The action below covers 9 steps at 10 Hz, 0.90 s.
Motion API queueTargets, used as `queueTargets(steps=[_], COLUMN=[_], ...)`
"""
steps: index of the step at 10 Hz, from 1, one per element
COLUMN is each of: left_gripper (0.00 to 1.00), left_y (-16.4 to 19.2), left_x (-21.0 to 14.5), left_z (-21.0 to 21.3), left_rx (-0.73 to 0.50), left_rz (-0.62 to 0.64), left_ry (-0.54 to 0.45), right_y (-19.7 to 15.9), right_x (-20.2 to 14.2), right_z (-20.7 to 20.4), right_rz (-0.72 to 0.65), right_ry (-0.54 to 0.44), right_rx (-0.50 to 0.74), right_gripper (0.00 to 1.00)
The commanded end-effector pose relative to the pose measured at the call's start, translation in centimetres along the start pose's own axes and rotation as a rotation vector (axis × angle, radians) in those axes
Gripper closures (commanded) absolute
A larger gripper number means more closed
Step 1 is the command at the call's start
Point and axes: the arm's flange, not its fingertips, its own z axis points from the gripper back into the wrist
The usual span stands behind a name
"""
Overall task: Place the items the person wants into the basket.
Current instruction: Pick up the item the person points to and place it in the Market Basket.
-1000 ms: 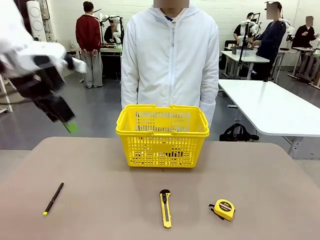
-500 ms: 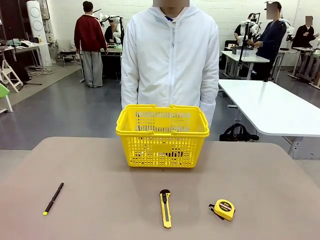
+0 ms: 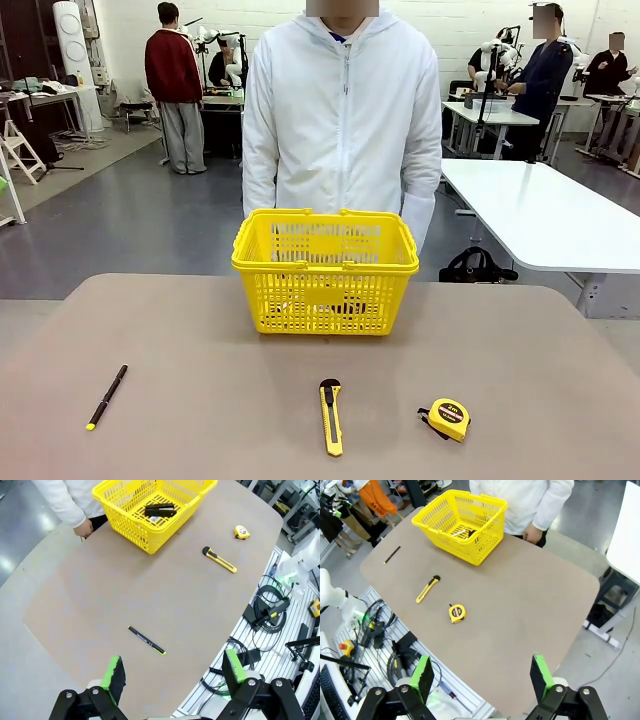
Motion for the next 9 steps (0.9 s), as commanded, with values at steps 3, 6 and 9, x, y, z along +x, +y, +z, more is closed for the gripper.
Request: queueTargets(steps=[3, 6, 9], left_gripper=[0.0, 0.0, 0.0], left_y=[0.08, 0.08, 0.08], left_x=[0.57, 0.57, 0.57], left_z=[0.01, 0.01, 0.01], left_rx=[-0.001, -0.001, -0.001], left_rz=[-0.01, -0.01, -0.01], left_ry=[0.022, 0.022, 0.022], right_y=[0.04, 0.04, 0.04], right_x=[0.01, 0.01, 0.01], right_z=[-0.23, -0.23, -0.23], right_rz=[0.016, 0.016, 0.016], right_ry=[-0.012, -0.012, -0.012], right_rx=[0.02, 0.02, 0.02], right_gripper=[0.0, 0.0, 0.0])
